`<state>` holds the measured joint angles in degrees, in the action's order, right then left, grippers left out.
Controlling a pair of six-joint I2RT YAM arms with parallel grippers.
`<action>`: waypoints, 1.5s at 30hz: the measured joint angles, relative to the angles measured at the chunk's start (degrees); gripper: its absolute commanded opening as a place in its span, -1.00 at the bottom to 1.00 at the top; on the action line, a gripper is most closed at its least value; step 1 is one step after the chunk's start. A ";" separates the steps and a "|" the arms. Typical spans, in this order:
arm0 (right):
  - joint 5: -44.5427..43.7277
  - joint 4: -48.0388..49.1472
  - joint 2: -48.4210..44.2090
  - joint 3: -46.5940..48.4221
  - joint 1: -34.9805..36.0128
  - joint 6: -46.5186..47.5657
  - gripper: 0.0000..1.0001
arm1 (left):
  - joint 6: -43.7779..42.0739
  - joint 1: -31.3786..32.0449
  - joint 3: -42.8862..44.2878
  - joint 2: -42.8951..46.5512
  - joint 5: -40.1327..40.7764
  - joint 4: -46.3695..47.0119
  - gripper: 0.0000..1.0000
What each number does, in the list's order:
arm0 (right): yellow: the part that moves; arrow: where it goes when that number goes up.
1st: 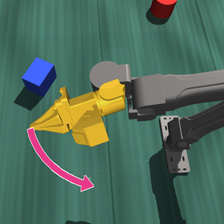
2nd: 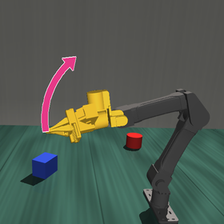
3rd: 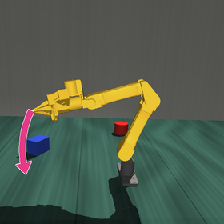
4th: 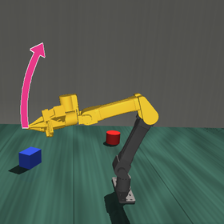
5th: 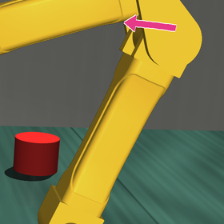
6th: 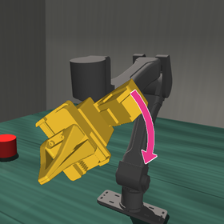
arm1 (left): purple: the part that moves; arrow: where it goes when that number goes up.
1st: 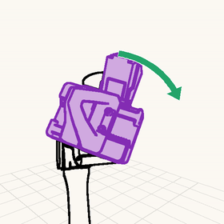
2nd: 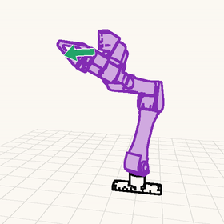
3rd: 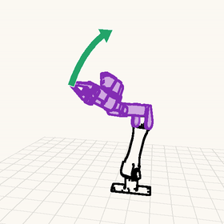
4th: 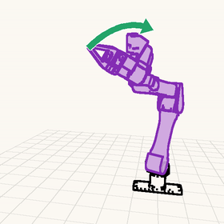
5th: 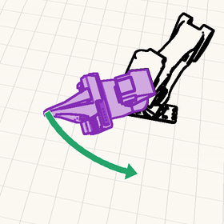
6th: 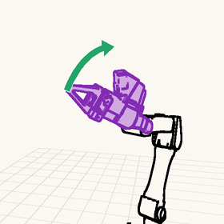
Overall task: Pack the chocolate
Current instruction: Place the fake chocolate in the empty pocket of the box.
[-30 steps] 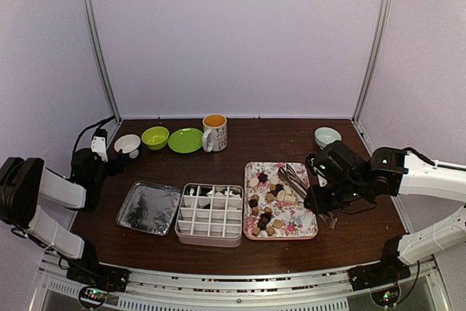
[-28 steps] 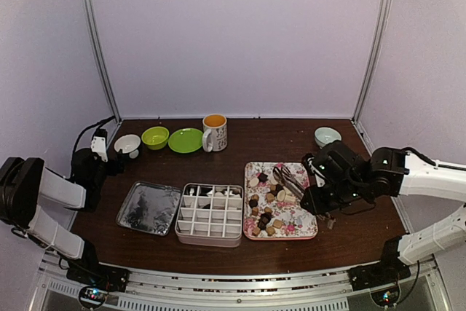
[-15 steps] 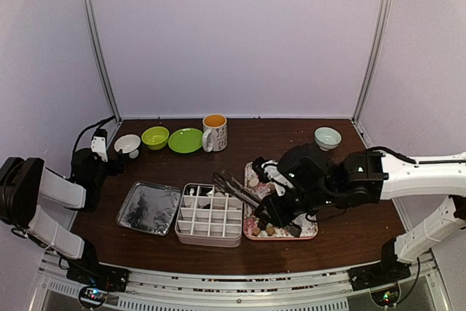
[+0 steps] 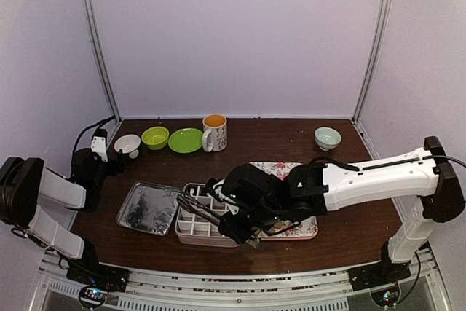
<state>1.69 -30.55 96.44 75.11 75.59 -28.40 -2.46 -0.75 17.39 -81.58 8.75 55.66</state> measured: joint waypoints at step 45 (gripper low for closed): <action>-6.03 -14.12 -21.57 -13.53 -5.55 1.51 -0.26 | 0.00 0.00 0.00 0.00 0.00 0.02 0.95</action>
<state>-4.34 -44.66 74.87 61.58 70.04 -26.89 -2.46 -0.75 17.39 -81.58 8.75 55.68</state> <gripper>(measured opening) 0.382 0.977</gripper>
